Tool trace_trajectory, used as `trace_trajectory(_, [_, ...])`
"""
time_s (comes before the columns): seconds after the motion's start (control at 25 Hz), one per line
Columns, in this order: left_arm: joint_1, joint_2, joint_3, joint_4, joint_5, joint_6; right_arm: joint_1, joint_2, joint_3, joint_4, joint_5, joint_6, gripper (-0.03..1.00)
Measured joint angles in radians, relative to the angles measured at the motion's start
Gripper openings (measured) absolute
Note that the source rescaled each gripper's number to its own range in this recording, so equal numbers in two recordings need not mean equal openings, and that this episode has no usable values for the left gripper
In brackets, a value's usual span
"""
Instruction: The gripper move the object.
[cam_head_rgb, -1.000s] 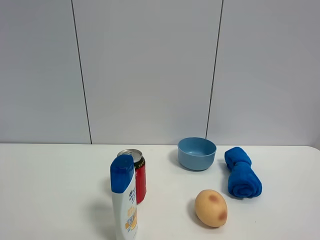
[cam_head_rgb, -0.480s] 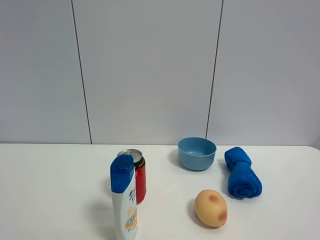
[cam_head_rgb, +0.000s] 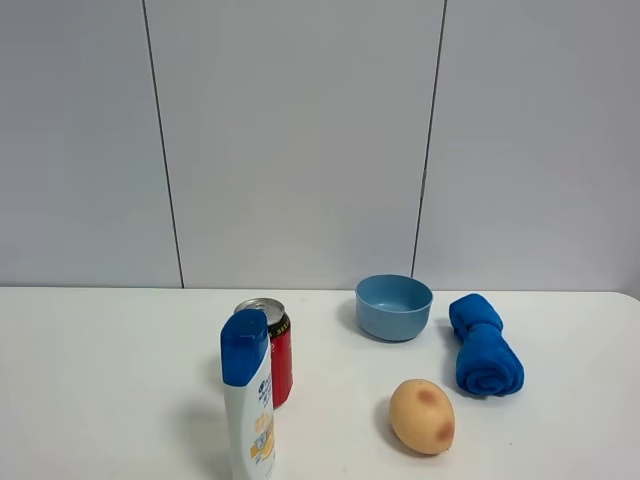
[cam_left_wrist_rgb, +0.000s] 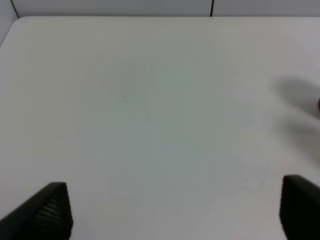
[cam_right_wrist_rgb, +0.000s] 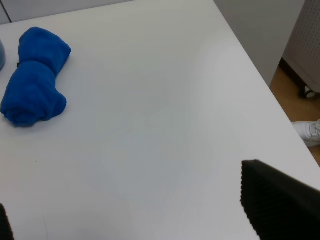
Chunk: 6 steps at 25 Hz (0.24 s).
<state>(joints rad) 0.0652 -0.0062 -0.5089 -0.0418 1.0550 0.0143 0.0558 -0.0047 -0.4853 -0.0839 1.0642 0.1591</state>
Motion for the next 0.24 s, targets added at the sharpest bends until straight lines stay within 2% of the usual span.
trace_trajectory(0.24, [0.0, 0.0, 0.0, 0.0, 0.0, 0.0, 0.0, 0.0, 0.0, 0.0, 0.0, 0.0, 0.78])
